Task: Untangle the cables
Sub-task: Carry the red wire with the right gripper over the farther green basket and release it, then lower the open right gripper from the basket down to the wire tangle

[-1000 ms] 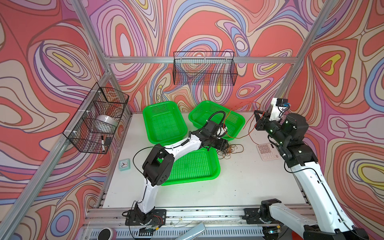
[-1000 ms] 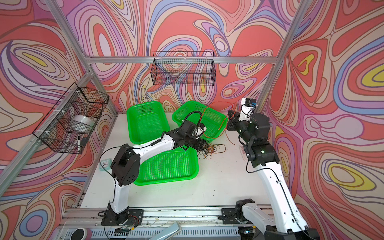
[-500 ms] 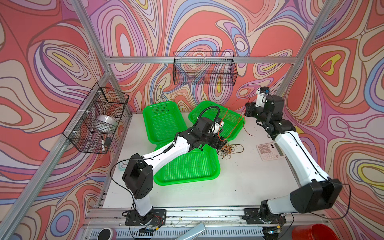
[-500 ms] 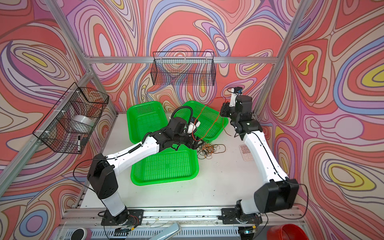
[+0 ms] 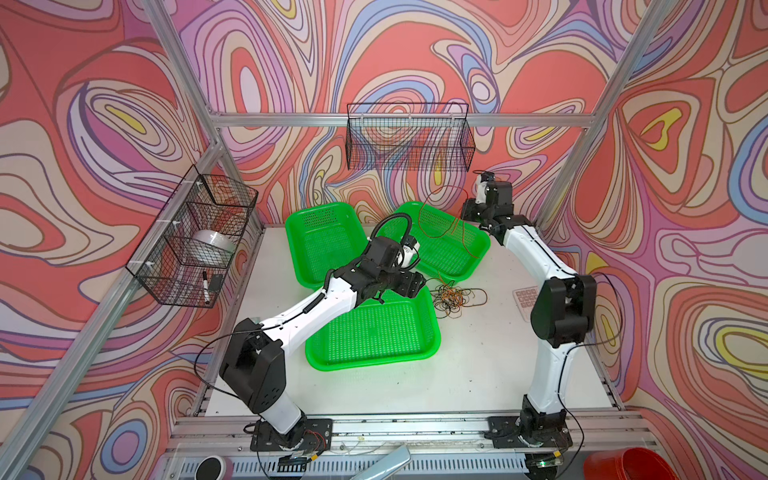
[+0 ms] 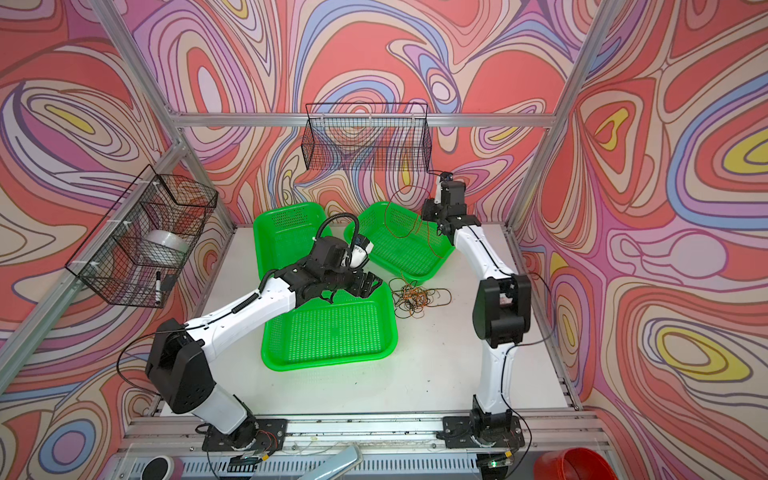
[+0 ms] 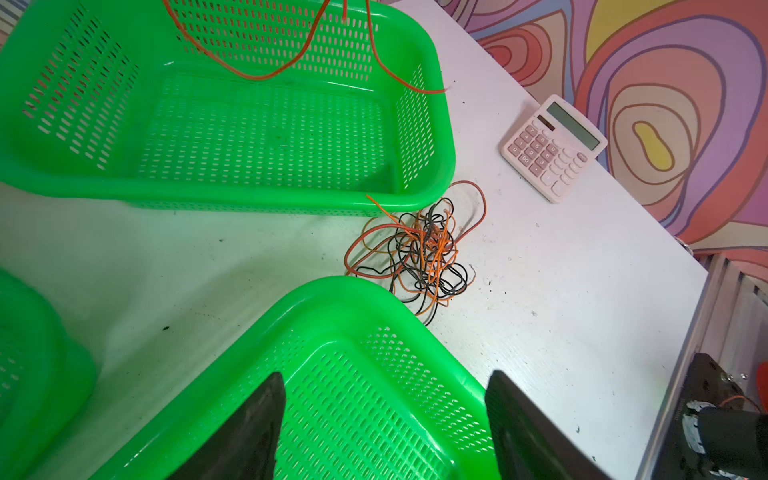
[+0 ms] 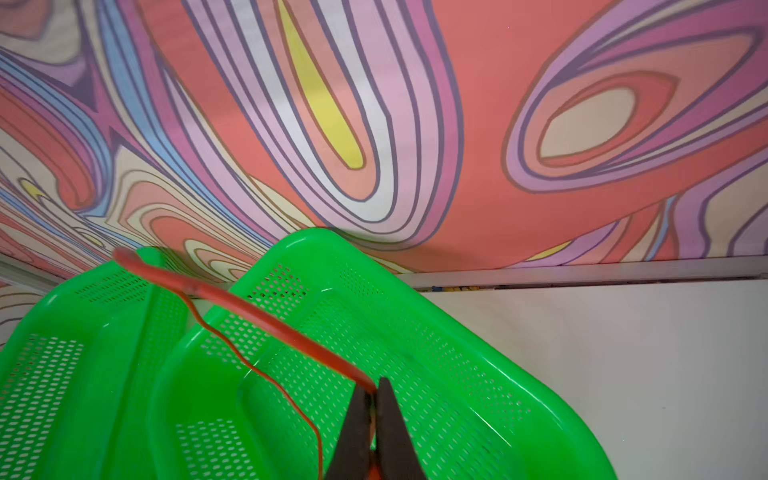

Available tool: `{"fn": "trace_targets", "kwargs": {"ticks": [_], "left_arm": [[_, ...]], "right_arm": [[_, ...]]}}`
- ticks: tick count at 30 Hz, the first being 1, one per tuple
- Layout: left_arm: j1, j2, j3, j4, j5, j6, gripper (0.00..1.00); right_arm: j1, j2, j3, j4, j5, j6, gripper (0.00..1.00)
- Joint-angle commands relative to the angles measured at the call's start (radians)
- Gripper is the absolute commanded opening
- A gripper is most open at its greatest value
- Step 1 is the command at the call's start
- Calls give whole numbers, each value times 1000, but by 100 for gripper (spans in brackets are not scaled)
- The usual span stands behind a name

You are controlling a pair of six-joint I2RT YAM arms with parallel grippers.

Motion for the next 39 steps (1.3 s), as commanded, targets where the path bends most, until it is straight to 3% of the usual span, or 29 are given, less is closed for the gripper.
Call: {"fn": "trace_targets", "kwargs": {"ticks": [1,5,6,9,13,17,22,30,35,39], "left_arm": [[2,-22,3,-26,-37,32,78],[10,-19,11,-24,-44,31,78],[12,-16,14,-23,-43,30,78],[13,-1,37,-44,-44,33,78],[13,-1,45,-62,-49,21,78],[13,-11,28,-50,-47,-18,78],[-3,-26,19,-44,-33,-44,78],[-76,-14,26,-44,-1,-53,78],[-123,68,26,-6,29,-34,76],[-166,135,40,20,65,-23,75]], "right_arm": [[29,86,48,-15,23,-26,0],[56,148,27,-11,72,-55,0],[62,164,30,-23,83,-61,4],[69,197,77,-105,86,-82,38],[75,150,86,-165,104,-110,59],[75,51,50,-212,116,-125,71],[81,-119,-67,-265,117,-117,74],[133,-502,-489,-274,95,-30,72],[153,-619,-737,-200,79,72,70],[155,-618,-802,-215,57,100,70]]}}
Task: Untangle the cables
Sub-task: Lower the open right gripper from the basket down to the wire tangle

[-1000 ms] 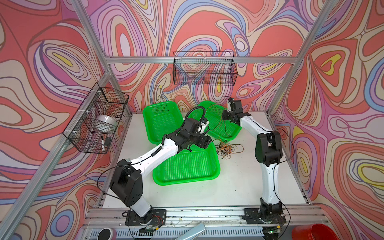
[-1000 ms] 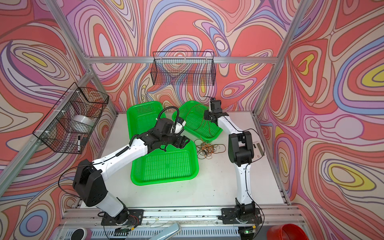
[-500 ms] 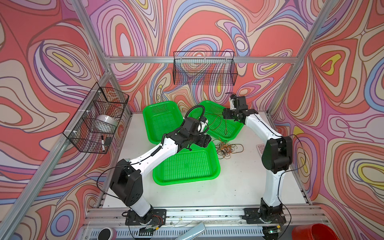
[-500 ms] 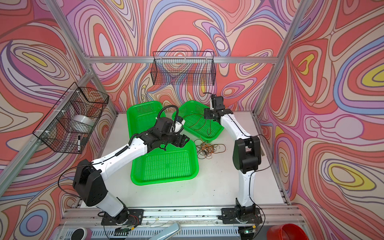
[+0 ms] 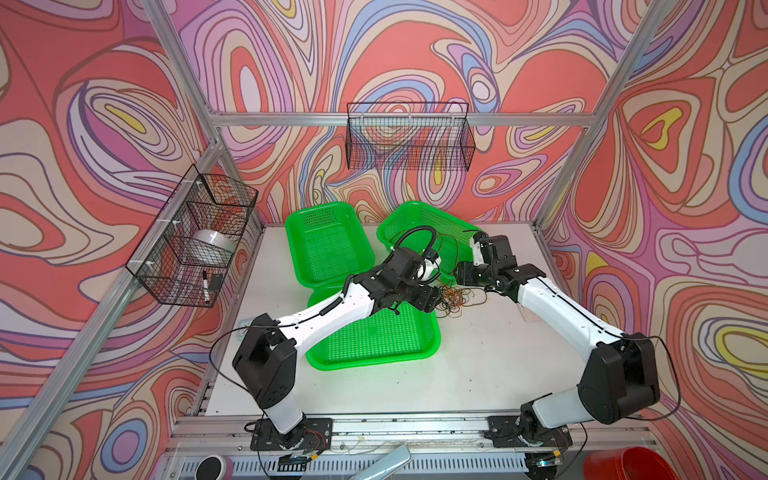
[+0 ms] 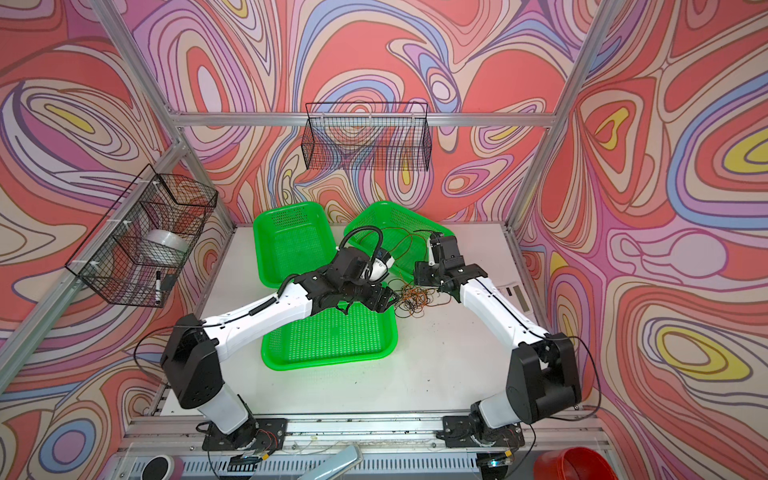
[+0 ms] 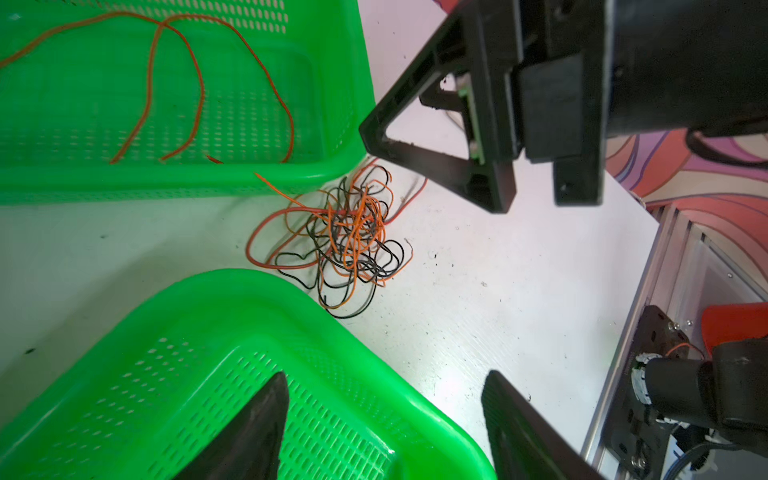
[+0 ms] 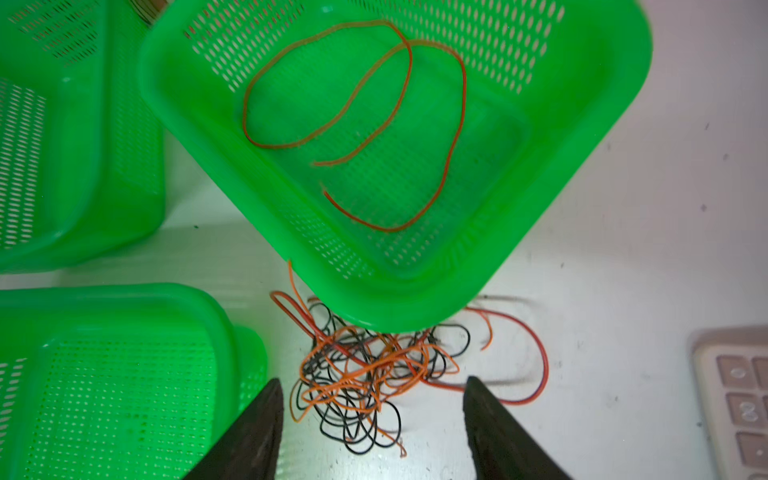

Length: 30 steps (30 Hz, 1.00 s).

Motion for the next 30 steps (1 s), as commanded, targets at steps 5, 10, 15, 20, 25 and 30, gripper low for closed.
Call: {"fn": "trace_targets", "kwargs": {"ticks": [5,10,15,20,25,30], "left_arm": [[-48,109,-13,105,105,-17,76],[-50,147,-49,168,135,-18,76],[-50,153,-75,109,-1,7,75],[-51,71,-159,60,-117,28,74],[-50,-7,-213,-5,-147,54,73],[-49,-95,-197,6,-133,97,76]], "right_arm": [[-3,12,-89,45,-44,102,70],[-2,31,-107,69,-28,137,71],[-5,38,-85,45,1,127,72],[-4,30,-89,27,-9,115,71],[-2,2,-98,35,-54,78,69],[17,16,-97,46,-89,46,69]]}}
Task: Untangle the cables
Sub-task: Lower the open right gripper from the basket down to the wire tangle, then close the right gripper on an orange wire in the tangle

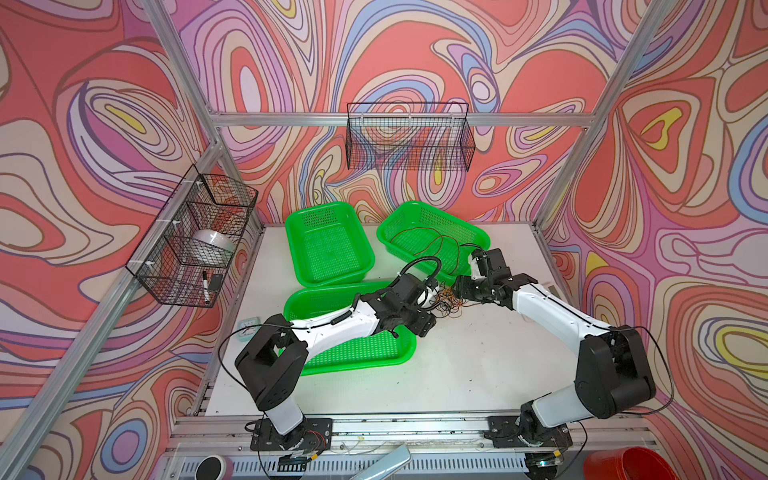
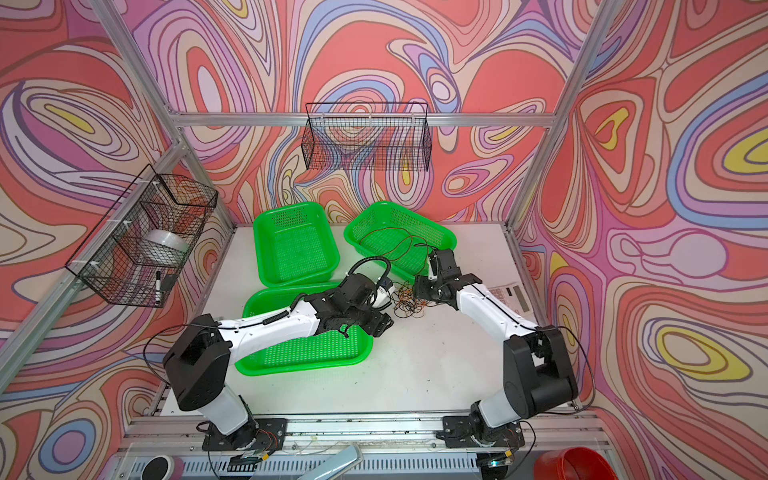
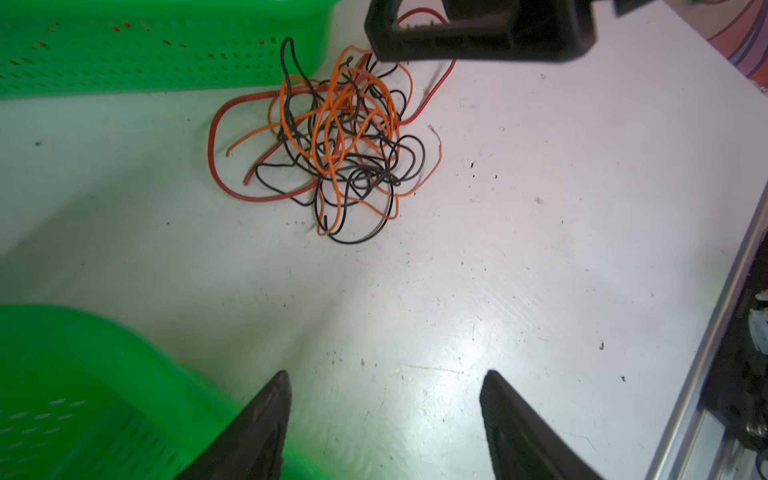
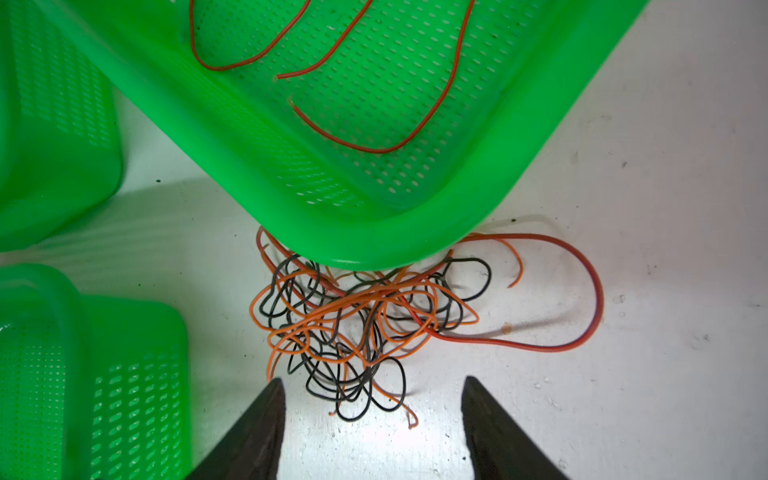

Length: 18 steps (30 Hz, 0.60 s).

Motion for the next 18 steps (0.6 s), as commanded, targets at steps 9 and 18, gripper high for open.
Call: {"fn": "trace_targets", "kwargs": {"ticks": [9,18], "left_arm": [[158,-27,234,-80,161,30,74],[204,23,288,-15,207,51,74]], "right_arm": [[110,154,53,96,117,48,73],[128,222,23,224,110,7,37]]}}
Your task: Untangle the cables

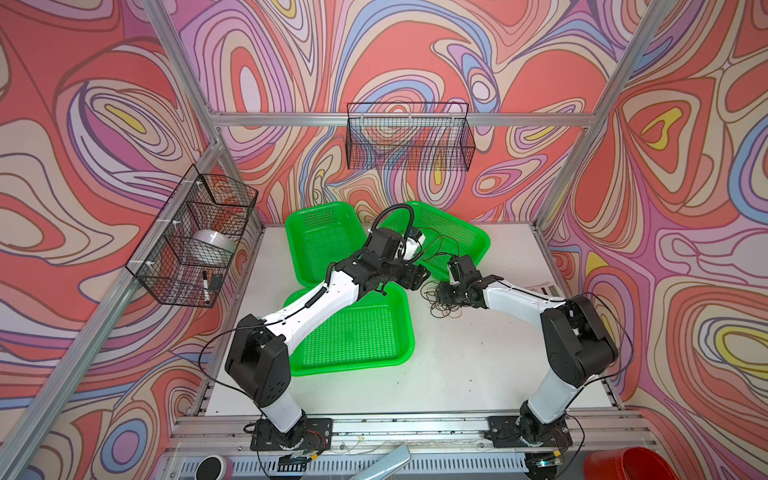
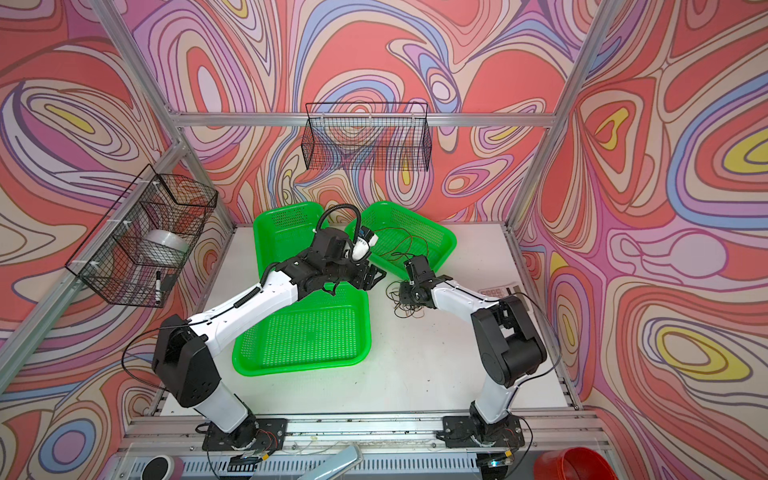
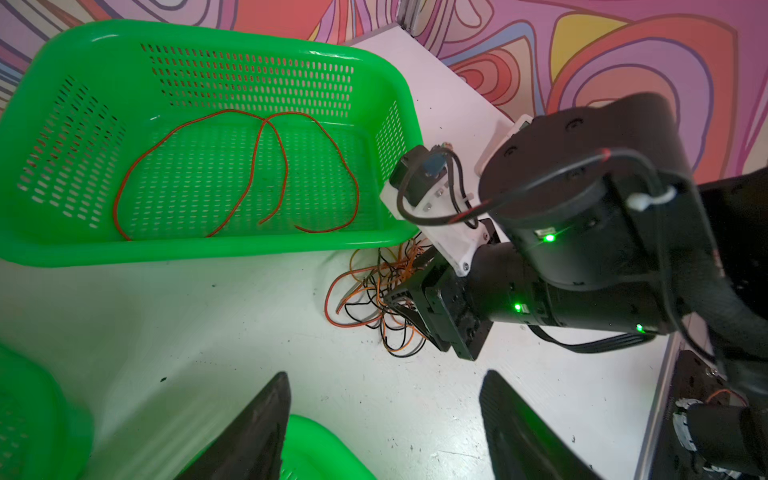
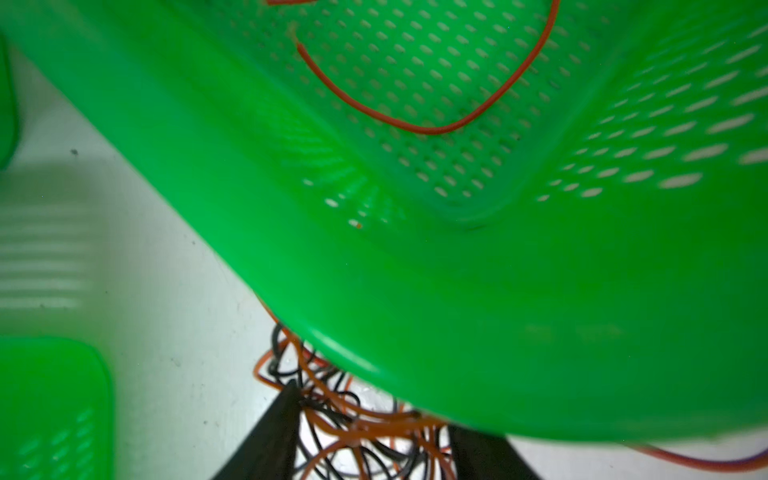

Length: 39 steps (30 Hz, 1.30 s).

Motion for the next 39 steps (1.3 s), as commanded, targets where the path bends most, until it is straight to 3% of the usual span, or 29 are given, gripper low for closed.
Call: {"fn": "trace_targets", "kwargs": {"ticks": [1,4,7,17,27,35,36,39], "left_arm": [[0,31,14,30,51,17,74],[4,48,15,67,58,16,74],[6,55,-3,98,55,5,74],[6,62,-143,331,158,-119,73],[-15,120,-119,378,235,-159,69],[-15,205,-57,338,295,-161,54],[-15,216,-47,339,305,-167,49],[-15,228,-29,346,297,-179,21]], "right_arm": [[16,-18,-14,74,-15,-42,27],[25,-91,-36,44,-28,-79,9],[25,-188,-79,13,-58,-126,0],[14,-387,-32,-158,-209,-265,0],[1,-434,-78,-96,-294,-287,0],[0,-473,-102,-76,-308,-306,0],[2,-479,-106,-73,-306,-305,0],[0,-494,-118,-75,-287,-294,0]]}}
